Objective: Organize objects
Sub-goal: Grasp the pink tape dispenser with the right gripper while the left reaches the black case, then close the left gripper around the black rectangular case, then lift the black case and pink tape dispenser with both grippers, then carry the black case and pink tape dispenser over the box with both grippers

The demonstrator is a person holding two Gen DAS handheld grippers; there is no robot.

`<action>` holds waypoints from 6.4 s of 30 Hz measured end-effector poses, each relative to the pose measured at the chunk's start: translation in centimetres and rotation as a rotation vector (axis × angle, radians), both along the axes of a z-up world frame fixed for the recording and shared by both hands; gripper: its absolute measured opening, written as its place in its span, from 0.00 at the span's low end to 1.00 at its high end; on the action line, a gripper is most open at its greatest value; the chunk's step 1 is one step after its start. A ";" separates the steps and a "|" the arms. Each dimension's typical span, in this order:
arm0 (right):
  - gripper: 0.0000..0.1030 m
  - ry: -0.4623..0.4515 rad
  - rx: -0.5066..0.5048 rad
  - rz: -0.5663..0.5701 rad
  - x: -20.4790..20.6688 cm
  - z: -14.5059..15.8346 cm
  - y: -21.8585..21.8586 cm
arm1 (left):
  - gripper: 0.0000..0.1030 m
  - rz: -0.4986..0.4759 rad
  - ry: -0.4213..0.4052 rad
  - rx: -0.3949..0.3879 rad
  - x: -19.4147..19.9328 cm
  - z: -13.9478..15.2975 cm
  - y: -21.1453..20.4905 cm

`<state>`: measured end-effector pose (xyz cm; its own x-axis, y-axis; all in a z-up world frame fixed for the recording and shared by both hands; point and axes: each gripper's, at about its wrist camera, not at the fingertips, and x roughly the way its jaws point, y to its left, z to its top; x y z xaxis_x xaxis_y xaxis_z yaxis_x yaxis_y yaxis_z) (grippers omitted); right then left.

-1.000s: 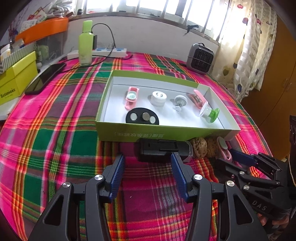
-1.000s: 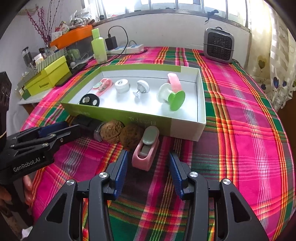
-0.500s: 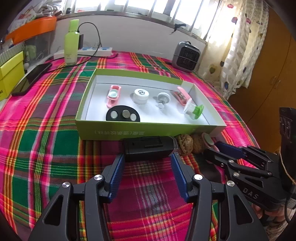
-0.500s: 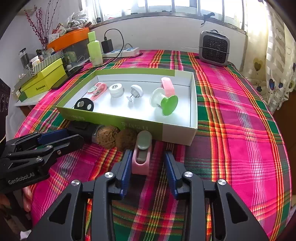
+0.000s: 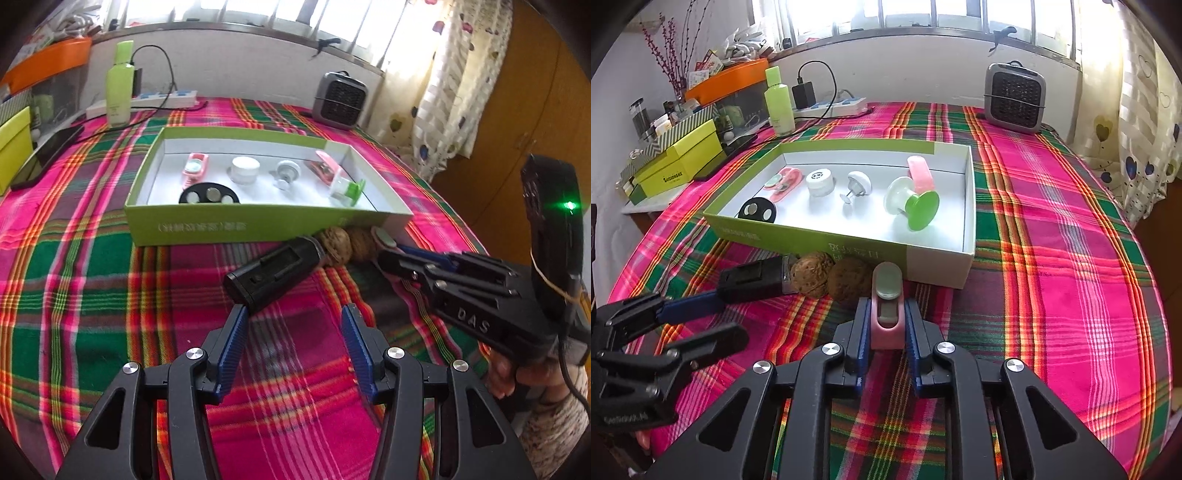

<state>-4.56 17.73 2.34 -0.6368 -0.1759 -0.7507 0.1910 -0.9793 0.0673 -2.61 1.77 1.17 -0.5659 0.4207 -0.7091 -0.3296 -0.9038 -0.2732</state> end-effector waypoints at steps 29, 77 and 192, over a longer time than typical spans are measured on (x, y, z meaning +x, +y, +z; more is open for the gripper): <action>0.18 -0.036 -0.013 -0.007 0.6 -0.5 1.6 | 0.49 -0.098 0.028 -0.129 -4.4 0.3 0.8; 0.26 -0.031 0.063 0.009 -0.7 -0.6 0.8 | 0.25 -0.050 0.032 -0.237 -3.6 0.1 3.0; 0.18 0.053 -0.048 0.079 -4.4 4.1 -1.3 | 0.24 0.099 0.041 -0.113 -6.7 4.0 0.8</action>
